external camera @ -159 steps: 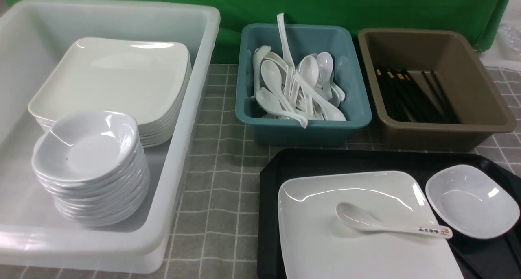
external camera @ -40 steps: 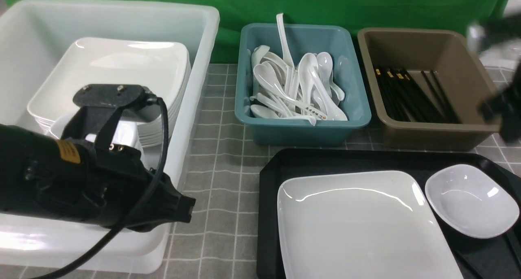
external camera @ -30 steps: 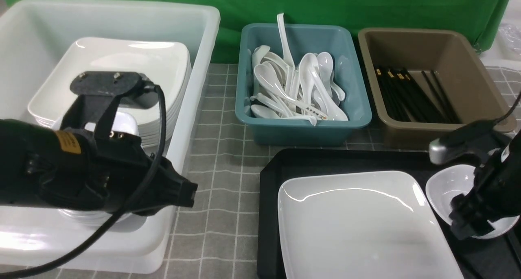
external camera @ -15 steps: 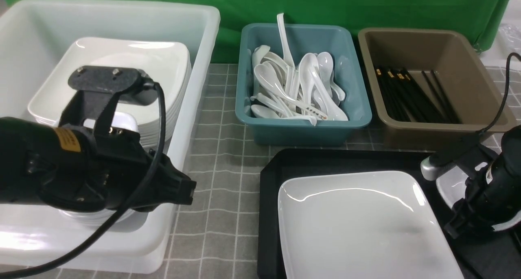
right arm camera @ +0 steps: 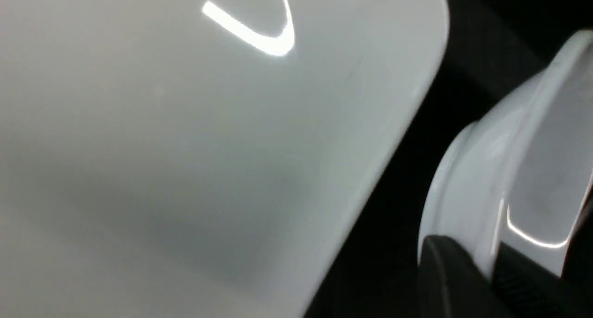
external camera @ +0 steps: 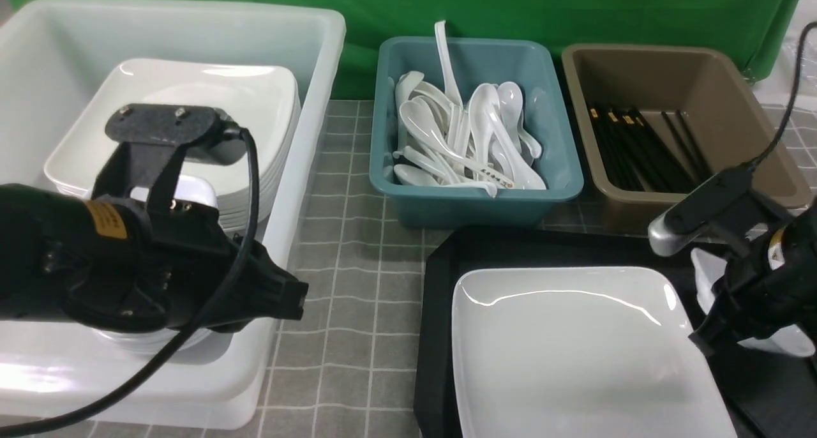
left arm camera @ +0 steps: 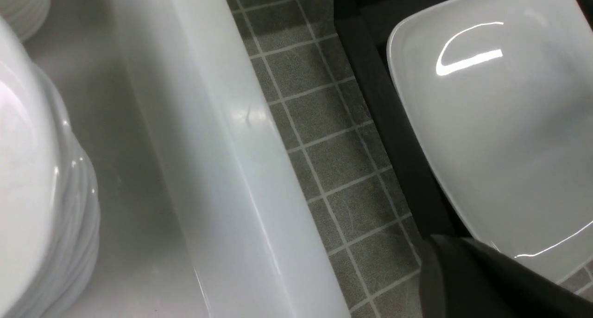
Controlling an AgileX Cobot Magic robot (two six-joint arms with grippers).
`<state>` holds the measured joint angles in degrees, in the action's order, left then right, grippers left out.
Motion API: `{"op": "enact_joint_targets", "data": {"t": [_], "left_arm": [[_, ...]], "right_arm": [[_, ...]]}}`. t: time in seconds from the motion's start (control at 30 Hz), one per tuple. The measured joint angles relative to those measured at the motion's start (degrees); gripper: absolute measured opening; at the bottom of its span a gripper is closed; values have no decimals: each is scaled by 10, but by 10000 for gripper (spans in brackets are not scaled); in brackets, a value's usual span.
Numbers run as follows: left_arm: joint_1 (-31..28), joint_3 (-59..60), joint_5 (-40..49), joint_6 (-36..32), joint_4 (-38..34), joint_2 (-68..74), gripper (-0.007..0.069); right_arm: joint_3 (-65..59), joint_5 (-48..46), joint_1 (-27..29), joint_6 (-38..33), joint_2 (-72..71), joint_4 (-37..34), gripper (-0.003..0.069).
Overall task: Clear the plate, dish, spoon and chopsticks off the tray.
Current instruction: Use the right arm to put the small plate into the large storage box on the left
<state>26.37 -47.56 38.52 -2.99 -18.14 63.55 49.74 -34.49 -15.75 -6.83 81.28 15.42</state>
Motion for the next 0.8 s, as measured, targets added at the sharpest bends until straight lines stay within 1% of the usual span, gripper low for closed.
{"op": "enact_joint_targets", "data": {"t": [0.1, 0.2, 0.23, 0.27, 0.37, 0.4, 0.47, 0.53, 0.57, 0.6, 0.67, 0.73, 0.77, 0.8], "left_arm": [[-2, 0, 1, 24, 18, 0, 6], [-30, -15, 18, 60, 43, 0, 6], [-43, -23, 28, 65, 50, 0, 6], [-70, -37, 43, 69, 60, 0, 6], [-115, -64, 76, 72, 70, -1, 6], [-158, -82, 98, 65, 72, -9, 6], [-191, -89, 111, 56, 73, -21, 6], [-239, -92, 122, 47, 74, -51, 6], [-267, -93, 129, 44, 74, -72, 6], [-277, -93, 131, 44, 74, -80, 6], [-319, -94, 145, 44, 74, -114, 6], [-375, -94, 170, 44, 74, -161, 6], [-378, -94, 171, 44, 74, -161, 6], [-399, -95, 185, 44, 74, -181, 6]], "right_arm": [[13, -30, -2, 11, -49, -7, 66], [59, -58, -16, 9, -96, -36, 66], [76, -61, -22, 2, -104, -54, 66], [109, -65, -36, -17, -111, -95, 66], [158, -65, -66, -59, -110, -171, 66], [196, -65, -98, -92, -96, -226, 65], [241, -66, -141, -109, -69, -263, 66], [284, -66, -184, -118, -37, -277, 66], [324, -66, -226, -123, -4, -283, 66], [337, -66, -231, -124, 7, -285, 66], [395, -66, -274, -125, 58, -289, 66], [487, -66, -326, -131, 140, -291, 66], [494, -66, -330, -132, 146, -291, 66], [545, -66, -352, -135, 191, -291, 66]]}}
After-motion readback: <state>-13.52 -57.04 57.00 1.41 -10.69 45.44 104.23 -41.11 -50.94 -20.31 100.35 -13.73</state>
